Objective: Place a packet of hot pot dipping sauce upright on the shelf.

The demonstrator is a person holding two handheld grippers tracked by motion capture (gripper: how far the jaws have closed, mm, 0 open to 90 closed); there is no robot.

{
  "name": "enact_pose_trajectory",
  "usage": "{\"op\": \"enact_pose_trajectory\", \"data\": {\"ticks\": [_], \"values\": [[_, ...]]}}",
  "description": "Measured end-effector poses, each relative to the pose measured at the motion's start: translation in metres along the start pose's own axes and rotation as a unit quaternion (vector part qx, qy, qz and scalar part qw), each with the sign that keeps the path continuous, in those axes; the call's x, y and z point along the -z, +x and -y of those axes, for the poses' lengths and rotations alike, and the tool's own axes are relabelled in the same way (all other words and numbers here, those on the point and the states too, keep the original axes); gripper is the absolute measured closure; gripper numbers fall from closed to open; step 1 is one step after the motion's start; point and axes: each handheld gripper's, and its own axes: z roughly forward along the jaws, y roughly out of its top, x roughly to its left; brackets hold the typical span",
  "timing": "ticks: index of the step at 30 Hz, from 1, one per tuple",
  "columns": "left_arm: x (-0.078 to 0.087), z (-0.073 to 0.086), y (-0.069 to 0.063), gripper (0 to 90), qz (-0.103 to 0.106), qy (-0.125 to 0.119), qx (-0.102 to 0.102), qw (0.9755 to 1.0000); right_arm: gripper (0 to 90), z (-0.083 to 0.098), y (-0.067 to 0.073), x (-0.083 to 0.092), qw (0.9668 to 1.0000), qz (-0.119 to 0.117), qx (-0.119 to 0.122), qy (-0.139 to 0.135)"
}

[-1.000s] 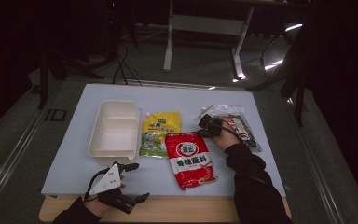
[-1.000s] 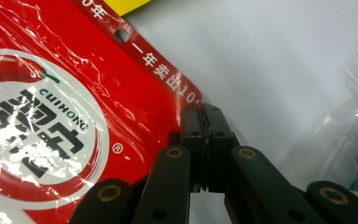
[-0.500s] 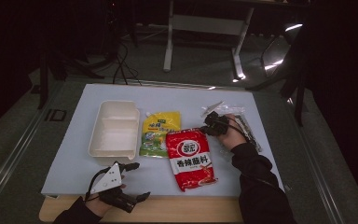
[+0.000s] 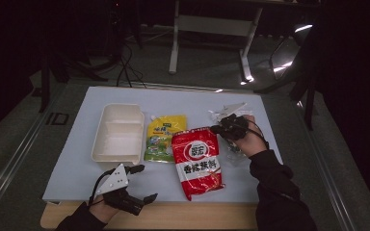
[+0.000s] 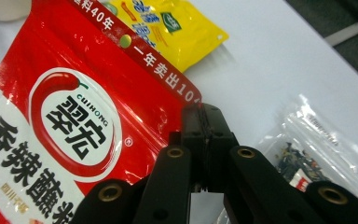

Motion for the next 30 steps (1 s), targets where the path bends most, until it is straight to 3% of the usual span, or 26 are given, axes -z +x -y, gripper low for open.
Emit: {"op": "enact_pose_trajectory", "data": {"ticks": [15, 26, 30], "values": [[-0.013, -0.025, -0.001, 2.0, -0.002, 0.029, 0.015, 0.9995, 89.8, 0.002, 0.026, 0.054, 0.9979, 0.004, 0.029, -0.059], [-0.025, -0.051, 0.000, 3.0, -0.008, 0.025, 0.000, 0.9996, 89.7, 0.009, 0.040, 0.077, 0.9965, 0.010, 0.040, -0.073], [-0.031, -0.061, -0.004, 3.5, -0.010, 0.022, -0.014, 0.9996, 89.7, 0.010, 0.043, 0.080, 0.9963, 0.014, 0.045, -0.072]]}}
